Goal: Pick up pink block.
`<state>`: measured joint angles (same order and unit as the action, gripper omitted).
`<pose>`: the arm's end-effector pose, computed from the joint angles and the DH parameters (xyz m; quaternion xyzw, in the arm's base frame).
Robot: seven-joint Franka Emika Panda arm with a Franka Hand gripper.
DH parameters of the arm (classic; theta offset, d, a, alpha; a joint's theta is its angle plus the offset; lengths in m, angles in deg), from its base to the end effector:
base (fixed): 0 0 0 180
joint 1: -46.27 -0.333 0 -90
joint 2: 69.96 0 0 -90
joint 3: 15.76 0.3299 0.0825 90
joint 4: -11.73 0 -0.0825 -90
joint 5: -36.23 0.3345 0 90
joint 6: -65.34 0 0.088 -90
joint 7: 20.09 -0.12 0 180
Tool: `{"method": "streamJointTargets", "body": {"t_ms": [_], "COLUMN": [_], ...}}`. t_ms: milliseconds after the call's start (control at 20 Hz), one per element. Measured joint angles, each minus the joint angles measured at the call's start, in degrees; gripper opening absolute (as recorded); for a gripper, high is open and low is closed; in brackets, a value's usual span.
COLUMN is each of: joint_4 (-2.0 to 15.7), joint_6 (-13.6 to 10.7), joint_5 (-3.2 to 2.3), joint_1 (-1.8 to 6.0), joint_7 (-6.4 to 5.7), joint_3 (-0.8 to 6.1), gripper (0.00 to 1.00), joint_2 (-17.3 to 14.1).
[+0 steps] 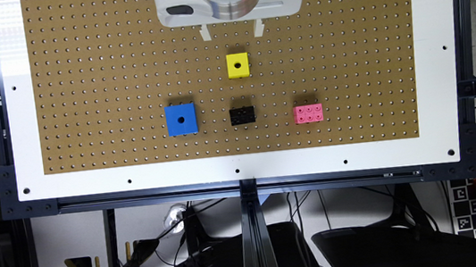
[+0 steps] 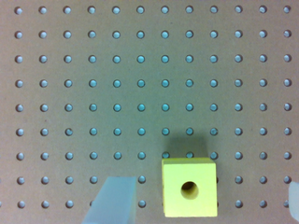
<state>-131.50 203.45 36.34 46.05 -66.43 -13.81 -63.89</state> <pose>0.4248 0.0161 0.3620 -0.9263 0.3767 -0.0080 0.0023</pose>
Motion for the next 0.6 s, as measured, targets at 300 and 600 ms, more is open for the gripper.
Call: {"method": "streamJointTargets", "body": {"t_ms": [300, 600], "joint_4": [-0.03, 1.29], "joint_6": [-0.02, 0.00], "joint_5": [0.00, 0.09], "joint_1": [0.09, -0.16], "joint_7": [0.00, -1.62], "joint_3": [-0.01, 1.75], "gripper": [1.00, 1.00], "joint_2": [0.00, -0.31]}}
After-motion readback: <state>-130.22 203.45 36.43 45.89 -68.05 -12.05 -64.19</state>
